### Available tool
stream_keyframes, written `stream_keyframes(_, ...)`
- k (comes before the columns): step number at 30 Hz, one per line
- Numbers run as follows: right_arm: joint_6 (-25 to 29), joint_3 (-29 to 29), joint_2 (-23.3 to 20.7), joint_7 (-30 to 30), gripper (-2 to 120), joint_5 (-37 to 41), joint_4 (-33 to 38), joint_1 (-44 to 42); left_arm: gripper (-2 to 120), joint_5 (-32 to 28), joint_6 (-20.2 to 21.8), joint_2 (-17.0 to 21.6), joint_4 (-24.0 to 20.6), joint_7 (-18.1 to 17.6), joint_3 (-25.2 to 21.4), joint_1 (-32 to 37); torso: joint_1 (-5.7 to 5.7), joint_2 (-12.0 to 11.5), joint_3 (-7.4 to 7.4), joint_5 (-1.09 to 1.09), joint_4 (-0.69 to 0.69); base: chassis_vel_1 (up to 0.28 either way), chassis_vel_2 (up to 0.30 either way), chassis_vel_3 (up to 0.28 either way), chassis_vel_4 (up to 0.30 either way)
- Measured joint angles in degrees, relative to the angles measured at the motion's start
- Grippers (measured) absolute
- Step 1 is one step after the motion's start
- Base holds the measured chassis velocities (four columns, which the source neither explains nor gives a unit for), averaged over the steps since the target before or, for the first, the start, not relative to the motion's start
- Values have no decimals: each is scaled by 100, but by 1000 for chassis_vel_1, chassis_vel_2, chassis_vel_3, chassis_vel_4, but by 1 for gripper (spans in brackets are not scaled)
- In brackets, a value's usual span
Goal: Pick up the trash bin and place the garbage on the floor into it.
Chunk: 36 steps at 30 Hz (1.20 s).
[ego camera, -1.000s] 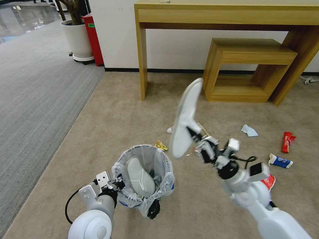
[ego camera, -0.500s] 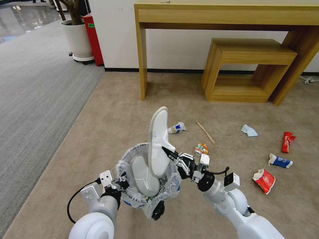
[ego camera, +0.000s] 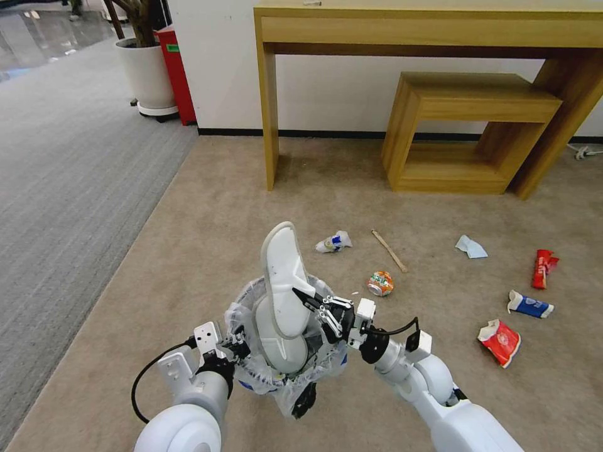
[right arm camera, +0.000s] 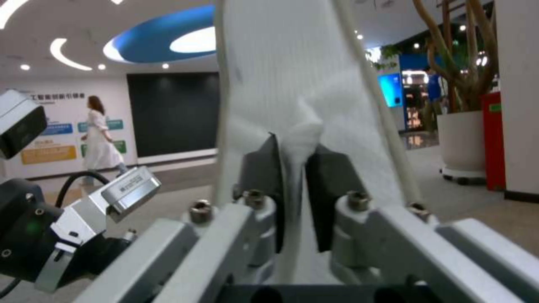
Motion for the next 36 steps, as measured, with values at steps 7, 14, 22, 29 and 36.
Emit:
stream_keyframes(7,-51,159,-187,-282,41,-7,65,-161,0,-92,6,15,-27,-31,-132,-30,0,0,0,0,0,0,0,0,0)
stream_keyframes(14,-12,575,-368,358,72,136,467,-414,0,-185,-34,99,97,-104,-547,-196,0,0,0,0,0,0,0,0,0)
stream_keyframes(22,-59,1689,-72,2491,98,-612,666,-710,0,-548,-122,295,239,-323,-1226,-426,0,0,0,0,0,0,0,0,0)
stream_keyframes(29,76,2597,379,2962,100,-898,602,-1173,0,-520,9,408,90,-483,-1604,-343,0,0,0,2,0,0,0,0,0)
stream_keyframes(36,355,3352,791,2863,100,-1173,634,-1524,0,103,-138,368,24,-262,-1739,-282,0,0,0,-1,-1,0,0,0,0)
